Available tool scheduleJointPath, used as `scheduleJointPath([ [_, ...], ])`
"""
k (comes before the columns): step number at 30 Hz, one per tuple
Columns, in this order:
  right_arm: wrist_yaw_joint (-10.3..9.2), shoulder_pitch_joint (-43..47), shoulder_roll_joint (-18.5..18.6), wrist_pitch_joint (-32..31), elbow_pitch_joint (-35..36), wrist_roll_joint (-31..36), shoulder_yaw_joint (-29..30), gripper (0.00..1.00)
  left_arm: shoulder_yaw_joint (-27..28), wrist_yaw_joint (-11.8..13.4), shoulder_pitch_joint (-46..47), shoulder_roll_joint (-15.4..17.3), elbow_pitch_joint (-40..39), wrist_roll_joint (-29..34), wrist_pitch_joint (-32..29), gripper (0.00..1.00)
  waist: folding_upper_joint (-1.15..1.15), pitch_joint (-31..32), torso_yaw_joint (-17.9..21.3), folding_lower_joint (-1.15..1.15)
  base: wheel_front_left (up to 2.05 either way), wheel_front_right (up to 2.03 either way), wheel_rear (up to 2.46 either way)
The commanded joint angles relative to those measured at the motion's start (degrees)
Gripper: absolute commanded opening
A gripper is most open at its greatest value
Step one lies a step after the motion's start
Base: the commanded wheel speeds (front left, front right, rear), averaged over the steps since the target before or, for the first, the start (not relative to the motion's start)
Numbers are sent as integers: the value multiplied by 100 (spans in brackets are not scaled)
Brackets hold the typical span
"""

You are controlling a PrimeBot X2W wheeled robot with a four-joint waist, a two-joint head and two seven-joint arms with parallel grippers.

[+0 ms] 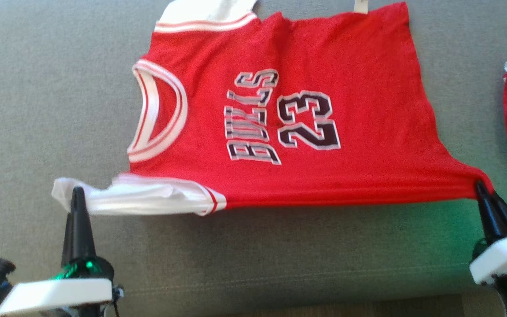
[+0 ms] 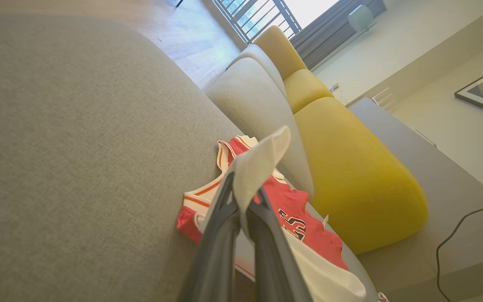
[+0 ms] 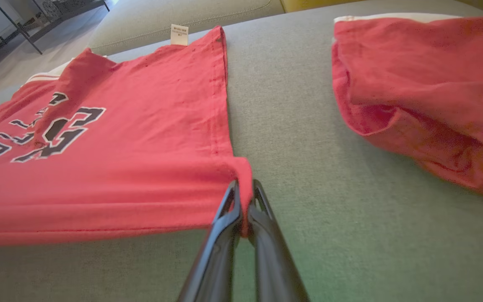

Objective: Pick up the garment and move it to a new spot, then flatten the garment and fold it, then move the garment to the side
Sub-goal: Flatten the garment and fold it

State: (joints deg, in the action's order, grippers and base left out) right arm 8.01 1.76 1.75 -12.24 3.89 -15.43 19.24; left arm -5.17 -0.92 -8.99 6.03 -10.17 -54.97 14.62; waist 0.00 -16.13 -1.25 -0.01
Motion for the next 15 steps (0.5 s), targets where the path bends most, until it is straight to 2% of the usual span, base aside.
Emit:
scheduleJointPath([
  [1, -53, 72, 112, -50, 318, -85, 145, 0, 348, 153, -10, 13, -302, 37, 33, 0, 0, 22, 31, 1, 0, 0, 0],
  [7, -53, -33, 112, -113, 233, -191, 36, 0, 90, 418, 249, -67, -273, 141, -128, 0, 0, 91, 28, 1, 0, 0, 0],
  [15, -53, -744, 112, -158, -455, 221, -163, 0, -234, 403, 1325, -96, 550, 285, -302, 0, 0, 39, -34, 1, 0, 0, 0],
])
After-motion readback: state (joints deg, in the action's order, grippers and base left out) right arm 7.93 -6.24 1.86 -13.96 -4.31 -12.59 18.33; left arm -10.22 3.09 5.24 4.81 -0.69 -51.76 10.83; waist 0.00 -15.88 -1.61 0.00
